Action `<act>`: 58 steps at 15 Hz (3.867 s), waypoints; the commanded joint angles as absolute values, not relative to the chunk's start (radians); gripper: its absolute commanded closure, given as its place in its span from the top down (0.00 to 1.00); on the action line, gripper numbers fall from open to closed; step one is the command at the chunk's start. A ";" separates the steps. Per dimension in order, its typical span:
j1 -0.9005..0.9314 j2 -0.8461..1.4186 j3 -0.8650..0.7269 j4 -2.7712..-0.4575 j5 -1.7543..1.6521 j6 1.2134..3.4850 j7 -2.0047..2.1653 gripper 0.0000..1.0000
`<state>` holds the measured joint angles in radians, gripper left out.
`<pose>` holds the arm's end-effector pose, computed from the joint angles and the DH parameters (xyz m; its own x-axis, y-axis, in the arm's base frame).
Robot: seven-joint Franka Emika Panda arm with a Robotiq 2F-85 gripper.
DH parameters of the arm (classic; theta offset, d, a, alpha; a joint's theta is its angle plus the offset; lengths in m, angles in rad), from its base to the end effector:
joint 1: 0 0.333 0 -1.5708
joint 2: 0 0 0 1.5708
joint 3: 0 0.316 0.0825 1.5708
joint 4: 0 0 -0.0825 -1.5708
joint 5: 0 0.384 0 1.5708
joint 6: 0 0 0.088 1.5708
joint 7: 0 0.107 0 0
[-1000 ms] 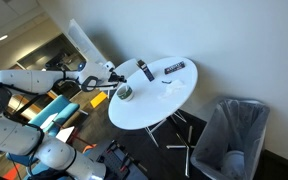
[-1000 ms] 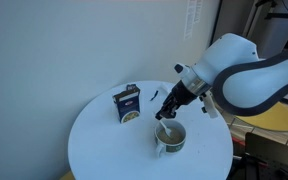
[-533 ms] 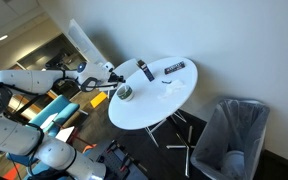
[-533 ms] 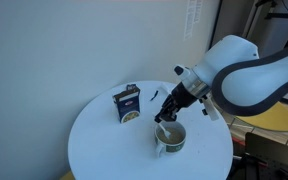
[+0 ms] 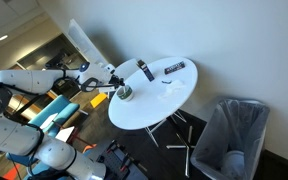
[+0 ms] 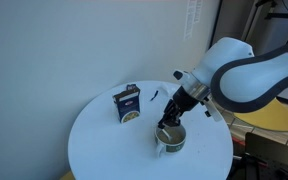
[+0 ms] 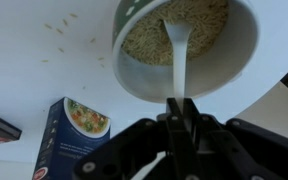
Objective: Pour the contents in the clear cup into the white and green mug
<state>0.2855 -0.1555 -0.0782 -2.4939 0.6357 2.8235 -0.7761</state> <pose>0.4829 0.0709 0.3894 0.7786 0.3226 0.5383 0.4303 -0.8988 -0.0836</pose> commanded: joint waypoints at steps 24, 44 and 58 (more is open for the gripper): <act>0.188 -0.208 -0.047 -2.491 0.596 2.686 -0.772 0.03; 0.199 -0.217 -0.069 -2.481 0.745 2.645 -0.945 0.03; 0.385 -0.429 -0.140 -2.581 1.084 2.935 -1.453 0.03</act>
